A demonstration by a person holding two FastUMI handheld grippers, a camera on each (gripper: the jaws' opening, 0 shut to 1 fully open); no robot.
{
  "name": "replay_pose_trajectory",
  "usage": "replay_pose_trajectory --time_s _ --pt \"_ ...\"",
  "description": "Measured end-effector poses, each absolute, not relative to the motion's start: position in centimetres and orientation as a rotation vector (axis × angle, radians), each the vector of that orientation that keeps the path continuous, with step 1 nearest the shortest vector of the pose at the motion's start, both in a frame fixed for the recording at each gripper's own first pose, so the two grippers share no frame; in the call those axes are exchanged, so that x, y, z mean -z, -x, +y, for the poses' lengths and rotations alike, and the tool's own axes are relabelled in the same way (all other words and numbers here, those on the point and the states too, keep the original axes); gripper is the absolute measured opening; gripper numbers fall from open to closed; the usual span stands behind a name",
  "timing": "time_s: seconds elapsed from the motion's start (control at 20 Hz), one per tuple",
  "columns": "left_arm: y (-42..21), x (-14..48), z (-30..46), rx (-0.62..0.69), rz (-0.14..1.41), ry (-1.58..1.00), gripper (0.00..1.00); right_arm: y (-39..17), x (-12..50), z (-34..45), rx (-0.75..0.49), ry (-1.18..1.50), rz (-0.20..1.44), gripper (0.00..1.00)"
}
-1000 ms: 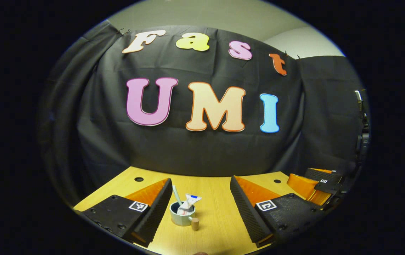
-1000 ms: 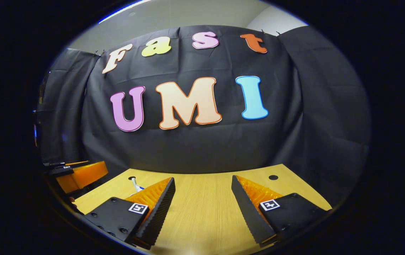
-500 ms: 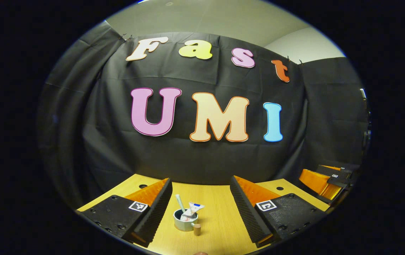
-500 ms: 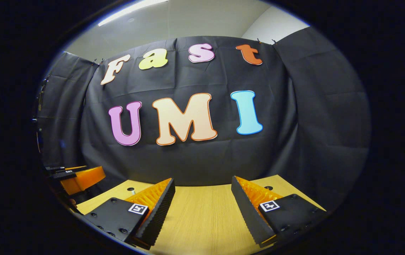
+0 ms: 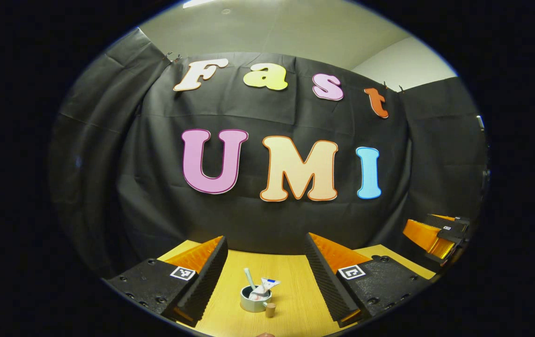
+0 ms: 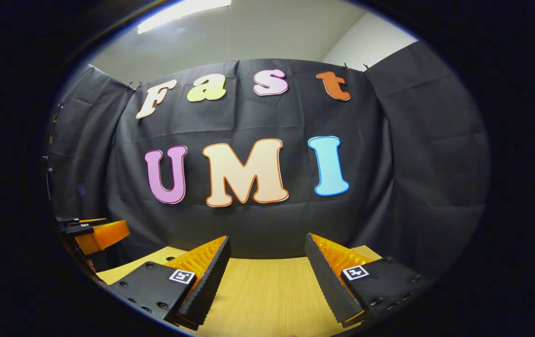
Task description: Put the toothbrush and toothpaste on the desktop into the cup, then pick up the cup and place it on the coaster on the desktop.
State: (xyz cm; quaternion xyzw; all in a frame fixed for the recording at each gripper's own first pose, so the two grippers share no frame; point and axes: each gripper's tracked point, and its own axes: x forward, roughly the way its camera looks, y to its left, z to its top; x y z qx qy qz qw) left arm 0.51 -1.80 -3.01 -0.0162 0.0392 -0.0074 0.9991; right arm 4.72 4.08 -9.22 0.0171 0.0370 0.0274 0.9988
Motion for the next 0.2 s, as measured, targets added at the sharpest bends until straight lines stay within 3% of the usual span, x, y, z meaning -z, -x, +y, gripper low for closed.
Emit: replay_pose_trajectory --time_s 0.2 --pt "-0.44 2.71 -1.92 0.020 0.074 0.026 0.94 -4.38 9.23 4.50 -0.062 -0.027 0.076 0.98"
